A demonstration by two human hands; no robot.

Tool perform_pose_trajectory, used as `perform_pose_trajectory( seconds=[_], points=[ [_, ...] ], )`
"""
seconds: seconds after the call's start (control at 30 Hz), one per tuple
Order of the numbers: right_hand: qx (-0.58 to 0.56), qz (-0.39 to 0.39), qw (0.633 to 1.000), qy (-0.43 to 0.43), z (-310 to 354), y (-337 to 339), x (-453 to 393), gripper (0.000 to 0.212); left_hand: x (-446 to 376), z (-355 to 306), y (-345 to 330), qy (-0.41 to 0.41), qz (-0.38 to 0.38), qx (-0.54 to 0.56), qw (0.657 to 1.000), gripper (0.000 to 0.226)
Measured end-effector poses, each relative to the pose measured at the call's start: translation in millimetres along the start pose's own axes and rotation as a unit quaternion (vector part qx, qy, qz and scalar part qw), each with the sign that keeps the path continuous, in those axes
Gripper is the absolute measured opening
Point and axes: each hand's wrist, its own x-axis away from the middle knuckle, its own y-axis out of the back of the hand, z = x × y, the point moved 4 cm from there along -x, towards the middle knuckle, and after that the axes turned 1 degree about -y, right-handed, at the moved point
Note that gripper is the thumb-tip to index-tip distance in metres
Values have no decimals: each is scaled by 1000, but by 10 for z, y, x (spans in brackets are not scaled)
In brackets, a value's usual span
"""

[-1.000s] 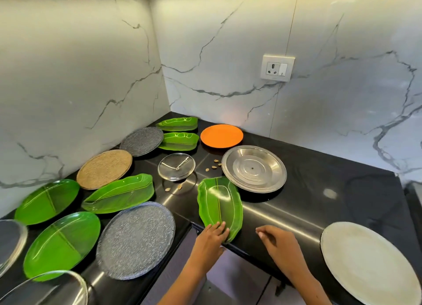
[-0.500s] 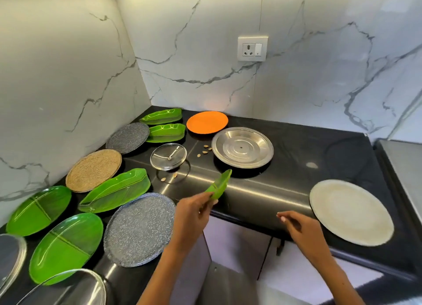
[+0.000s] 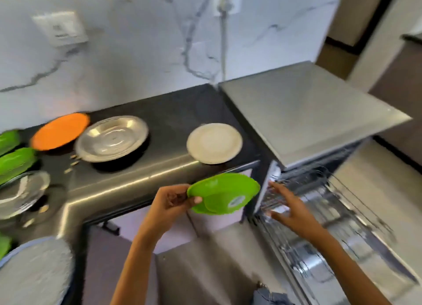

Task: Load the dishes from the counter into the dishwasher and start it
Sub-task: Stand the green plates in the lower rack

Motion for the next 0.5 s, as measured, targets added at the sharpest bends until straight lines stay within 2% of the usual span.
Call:
perform_pose_trajectory(
  seconds=[0.1, 0.13, 0.17, 0.23, 0.27, 0.33, 0.43, 0.5],
  points=[
    [7, -23, 999, -46, -373, 364, 330, 71, -322, 236, -614, 39, 102, 37, 993, 8],
    [4, -38, 997, -71, -500, 473, 435, 70, -414, 295, -792, 41, 130, 24, 990, 16],
    [0, -49, 994, -98, -662, 611, 567, 65, -530, 401, -1015, 43, 167, 5, 985, 23],
    [29, -77, 986, -144, -1010, 839, 819, 46, -745, 636, -1424, 56, 210, -39, 975, 20],
    [51, -101, 979, -168, -1197, 942, 953, 37, -842, 765, -1622, 60, 221, -64, 971, 30],
    [83, -144, 963, -210, -1560, 1110, 1202, 35, -1002, 1128, -1935, 57, 214, -131, 966, 62],
    [152, -167, 924, -308, -2149, 1263, 1505, 29, -1076, 1789, -2384, 97, 196, -214, 952, 74],
    [171, -188, 903, -345, -2511, 1275, 1590, 27, -1039, 2243, -2672, 97, 224, -263, 933, 84]
  ],
)
